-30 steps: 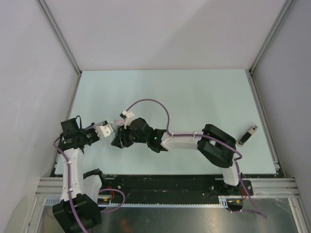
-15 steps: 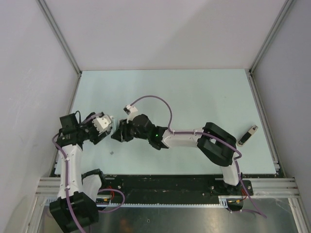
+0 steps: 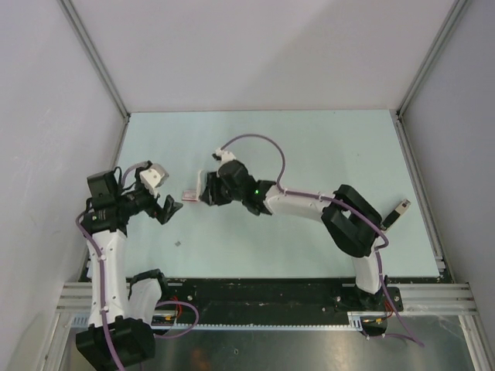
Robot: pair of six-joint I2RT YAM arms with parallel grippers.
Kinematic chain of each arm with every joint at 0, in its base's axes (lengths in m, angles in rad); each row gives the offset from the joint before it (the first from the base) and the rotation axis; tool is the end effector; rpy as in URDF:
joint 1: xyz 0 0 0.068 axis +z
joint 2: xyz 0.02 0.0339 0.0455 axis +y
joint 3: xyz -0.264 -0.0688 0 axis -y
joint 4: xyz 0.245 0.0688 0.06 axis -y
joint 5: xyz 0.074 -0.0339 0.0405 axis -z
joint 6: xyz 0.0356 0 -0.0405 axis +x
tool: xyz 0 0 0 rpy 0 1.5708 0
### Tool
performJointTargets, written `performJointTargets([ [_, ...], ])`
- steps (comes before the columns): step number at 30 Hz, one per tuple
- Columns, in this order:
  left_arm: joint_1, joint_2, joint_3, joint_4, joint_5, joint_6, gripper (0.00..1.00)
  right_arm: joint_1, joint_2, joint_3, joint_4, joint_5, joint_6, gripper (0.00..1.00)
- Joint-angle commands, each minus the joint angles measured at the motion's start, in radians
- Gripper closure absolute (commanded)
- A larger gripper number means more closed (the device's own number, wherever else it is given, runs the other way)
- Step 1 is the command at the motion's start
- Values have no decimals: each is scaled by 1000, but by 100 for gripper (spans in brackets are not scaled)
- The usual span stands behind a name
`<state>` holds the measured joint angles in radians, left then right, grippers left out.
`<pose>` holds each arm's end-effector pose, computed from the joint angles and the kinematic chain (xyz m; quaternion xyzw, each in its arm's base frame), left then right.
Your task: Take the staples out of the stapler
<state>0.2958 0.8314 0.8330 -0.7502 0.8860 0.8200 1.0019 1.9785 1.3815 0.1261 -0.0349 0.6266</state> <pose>0.1589 0.0196 0.3033 0.3800 0.7555 -0.1422 0.5143 0.2460 0.3871 0.2180 -0.1680 0.8358 0.3902 0.3479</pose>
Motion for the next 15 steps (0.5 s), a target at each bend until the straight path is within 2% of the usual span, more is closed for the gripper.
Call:
performJointTargets([
  [1, -6, 11, 71, -27, 119, -176, 1, -70, 41, 272, -320, 139, -131, 100],
  [7, -5, -39, 71, -27, 130, -208, 1, -107, 251, 643, -694, 282, -222, 100],
  [11, -6, -63, 69, -28, 130, -228, 0, -141, 392, 810, -836, 315, -225, 100],
  [15, -6, -58, 76, -28, 131, -245, 0, -175, 485, 908, -910, 321, -227, 100],
])
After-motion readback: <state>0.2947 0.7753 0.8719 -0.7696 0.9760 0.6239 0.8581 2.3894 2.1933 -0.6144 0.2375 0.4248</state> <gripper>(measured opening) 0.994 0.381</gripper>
